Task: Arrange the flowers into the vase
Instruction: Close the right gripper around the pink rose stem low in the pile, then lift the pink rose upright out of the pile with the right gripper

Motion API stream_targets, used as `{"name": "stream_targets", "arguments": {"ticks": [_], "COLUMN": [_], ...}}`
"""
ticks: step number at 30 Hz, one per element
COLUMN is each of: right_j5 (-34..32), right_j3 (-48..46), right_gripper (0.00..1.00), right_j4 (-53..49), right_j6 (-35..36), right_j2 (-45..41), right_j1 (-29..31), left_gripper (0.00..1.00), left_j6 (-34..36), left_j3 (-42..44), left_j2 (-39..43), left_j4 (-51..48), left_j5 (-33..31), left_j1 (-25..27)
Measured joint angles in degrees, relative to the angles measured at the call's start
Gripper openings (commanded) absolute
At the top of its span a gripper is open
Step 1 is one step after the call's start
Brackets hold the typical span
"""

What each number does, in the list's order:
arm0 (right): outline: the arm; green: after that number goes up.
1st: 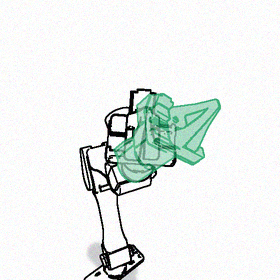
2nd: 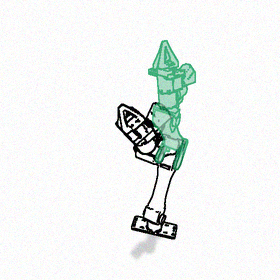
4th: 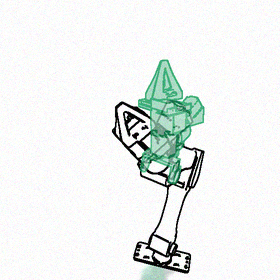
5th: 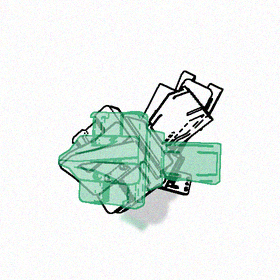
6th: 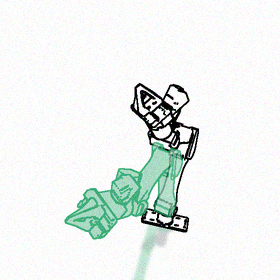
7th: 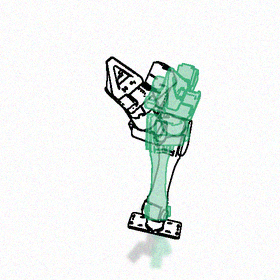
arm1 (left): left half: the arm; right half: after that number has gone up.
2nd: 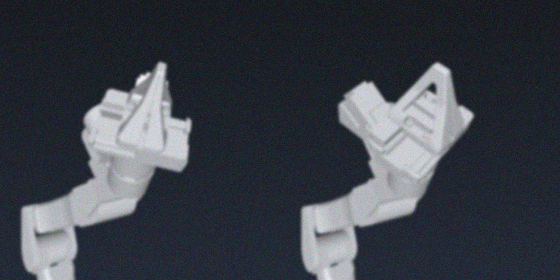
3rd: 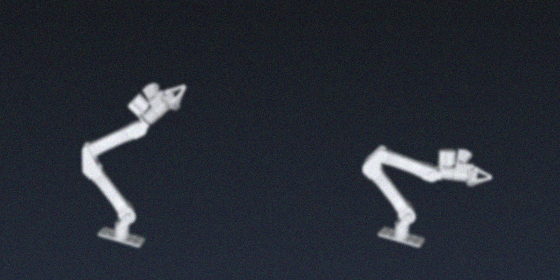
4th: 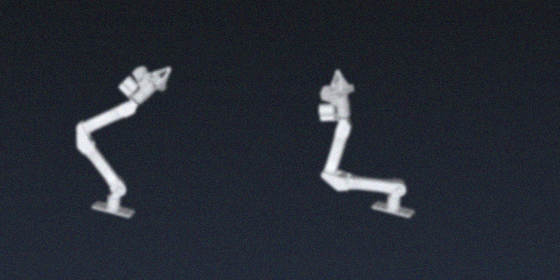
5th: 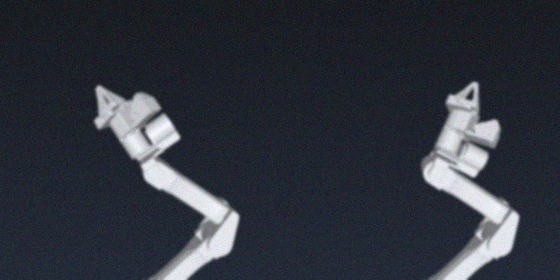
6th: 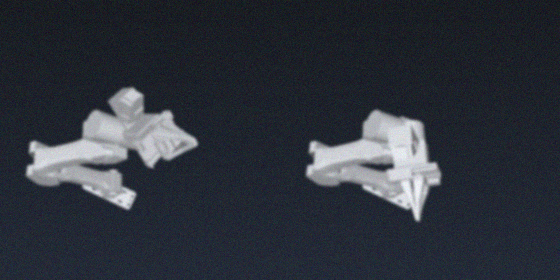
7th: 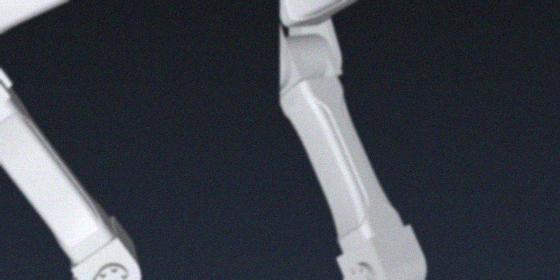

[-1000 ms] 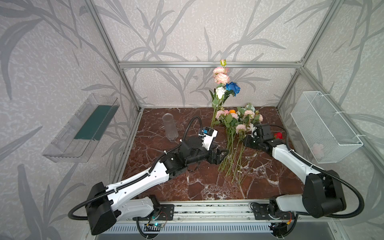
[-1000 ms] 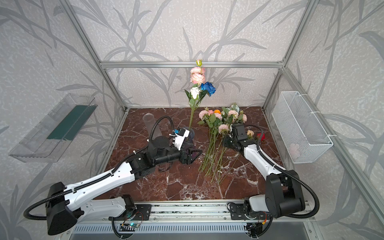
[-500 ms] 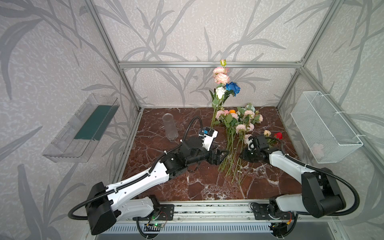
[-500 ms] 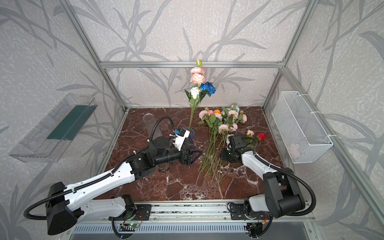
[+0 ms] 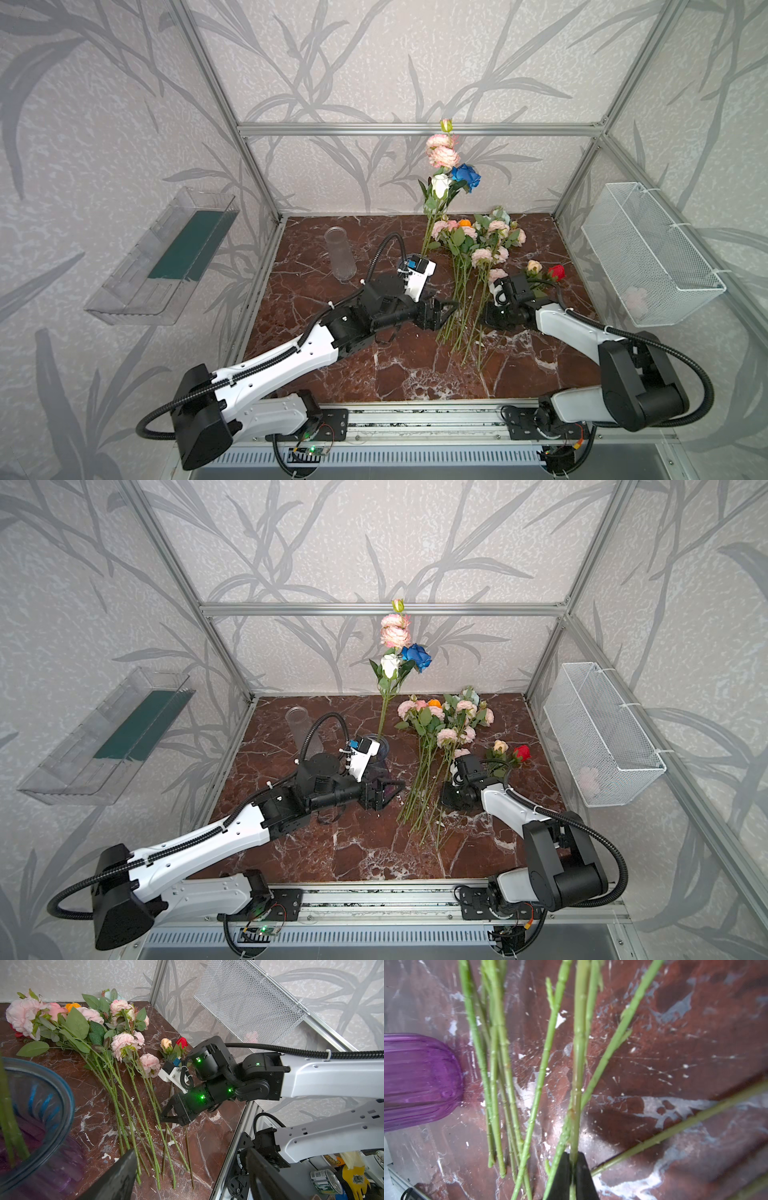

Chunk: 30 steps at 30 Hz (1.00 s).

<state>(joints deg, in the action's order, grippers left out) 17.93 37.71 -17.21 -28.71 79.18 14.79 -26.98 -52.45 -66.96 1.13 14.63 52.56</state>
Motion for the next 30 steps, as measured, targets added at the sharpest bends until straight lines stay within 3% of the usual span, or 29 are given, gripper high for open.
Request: {"name": "stream_targets", "arguments": {"ticks": [19,24,30], "right_j5": [-10.8,-16.4,-26.2], "right_j3": [5.7,8.0,12.2], "right_gripper": [0.00,0.00,0.00], "right_j4": [-8.5,-8.3,-6.8], "right_j6": [4.1,5.8,9.6], "right_j2": [-23.4,-28.9,-35.1], "right_j1": [1.2,7.1,18.7], "left_gripper": [0.85,0.85,0.85], "left_j6": [2.1,3.8,5.4], "left_j3": [0.0,0.0,0.0], "left_j2": [0.9,4.0,10.0], "left_j4": [-0.6,-0.8,-0.6], "left_j5": [-3.2,-5.2,-5.0], "left_j1": [0.0,-0.2,-3.0]}}
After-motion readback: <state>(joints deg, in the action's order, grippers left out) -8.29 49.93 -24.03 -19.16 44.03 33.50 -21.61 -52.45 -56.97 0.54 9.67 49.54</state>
